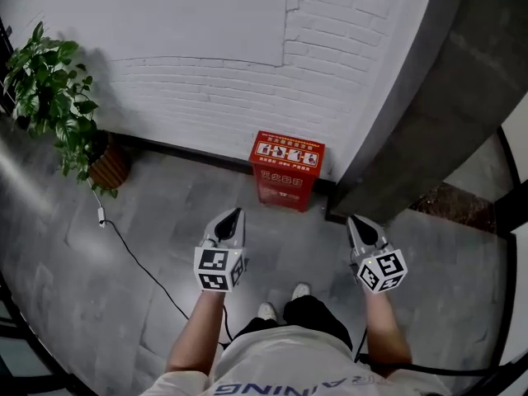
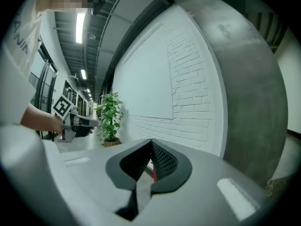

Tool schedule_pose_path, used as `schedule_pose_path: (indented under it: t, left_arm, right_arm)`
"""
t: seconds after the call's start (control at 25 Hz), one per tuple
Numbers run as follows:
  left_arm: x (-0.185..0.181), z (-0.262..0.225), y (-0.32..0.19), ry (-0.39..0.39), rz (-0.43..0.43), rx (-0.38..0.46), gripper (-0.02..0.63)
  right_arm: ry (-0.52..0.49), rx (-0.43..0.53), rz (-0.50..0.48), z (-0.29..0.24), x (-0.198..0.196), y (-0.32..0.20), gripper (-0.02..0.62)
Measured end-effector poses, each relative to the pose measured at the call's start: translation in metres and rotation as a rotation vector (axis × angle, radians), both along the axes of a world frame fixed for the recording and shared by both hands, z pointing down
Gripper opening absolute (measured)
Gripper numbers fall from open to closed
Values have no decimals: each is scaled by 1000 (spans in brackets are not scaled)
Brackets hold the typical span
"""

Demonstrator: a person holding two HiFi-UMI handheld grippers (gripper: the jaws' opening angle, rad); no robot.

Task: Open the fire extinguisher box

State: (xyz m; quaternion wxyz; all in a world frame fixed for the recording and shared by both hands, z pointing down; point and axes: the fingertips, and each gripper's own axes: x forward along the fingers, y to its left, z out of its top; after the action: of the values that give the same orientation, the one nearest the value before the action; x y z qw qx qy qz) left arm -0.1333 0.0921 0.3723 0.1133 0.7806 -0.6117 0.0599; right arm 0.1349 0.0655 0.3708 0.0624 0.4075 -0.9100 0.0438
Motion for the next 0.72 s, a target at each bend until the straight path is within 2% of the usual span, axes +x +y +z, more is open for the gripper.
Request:
schedule_pose_path:
  t: [0.28, 0.72]
  left_arm:
    - [-11, 12, -80, -10, 6, -21, 3]
    - [-2, 51, -243, -51, 2, -100, 3]
  right_arm:
    - [-6, -26, 15, 17, -12, -86, 6]
    - [13, -125, 5, 80, 6, -240, 6]
